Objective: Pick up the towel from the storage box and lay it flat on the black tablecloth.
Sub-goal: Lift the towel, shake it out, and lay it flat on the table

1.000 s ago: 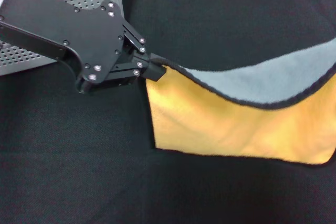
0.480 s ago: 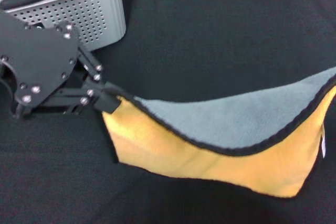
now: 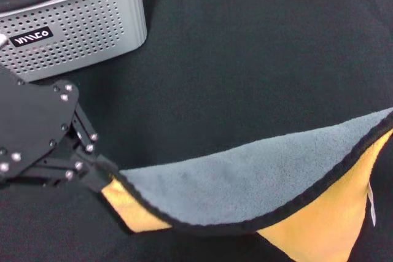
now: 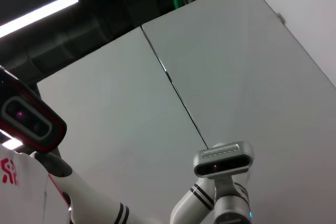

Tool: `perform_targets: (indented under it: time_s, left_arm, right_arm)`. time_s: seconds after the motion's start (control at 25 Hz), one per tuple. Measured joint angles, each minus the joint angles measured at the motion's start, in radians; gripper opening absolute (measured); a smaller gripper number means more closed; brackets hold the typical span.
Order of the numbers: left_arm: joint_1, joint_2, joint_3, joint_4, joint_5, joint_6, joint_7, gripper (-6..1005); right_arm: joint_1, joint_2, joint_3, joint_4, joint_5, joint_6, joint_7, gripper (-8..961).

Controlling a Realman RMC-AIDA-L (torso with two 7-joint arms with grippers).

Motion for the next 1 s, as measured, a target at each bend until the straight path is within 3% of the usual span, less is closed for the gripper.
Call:
perform_targets:
  time_s: [0.12,0.28,0.6,0.76,1.0]
  left_arm:
    - [0.001,0.017,0.044,-0.002,-0.009,0.001,0.001,10]
    - [0.005,0.033,0.072,-0.011,-0.037,0.002,-0.005,9]
    - [-0.021,0.061,0.065,-0.026,-0.114,0.003,-0.006,9]
    - [-0.037,0.081,0.061,-0.032,-0.145,0.003,-0.018,10]
    - [-0.042,0.117,0.061,-0.007,-0.208,0.003,-0.055,10]
  right_arm:
    - [-0.008,-0.007,0.001,-0.007,-0.006,0.0,0.024,12]
    - [-0.021,-0.033,0.006,-0.035,-0.036,0.0,0.039,12]
    - [-0.014,-0.036,0.011,-0.059,-0.136,0.0,0.039,12]
    - [-0.01,-0.071,0.071,-0.142,-0.213,-0.002,0.036,12]
    - [-0.041,-0.085,0.266,-0.186,-0.397,0.0,0.047,12]
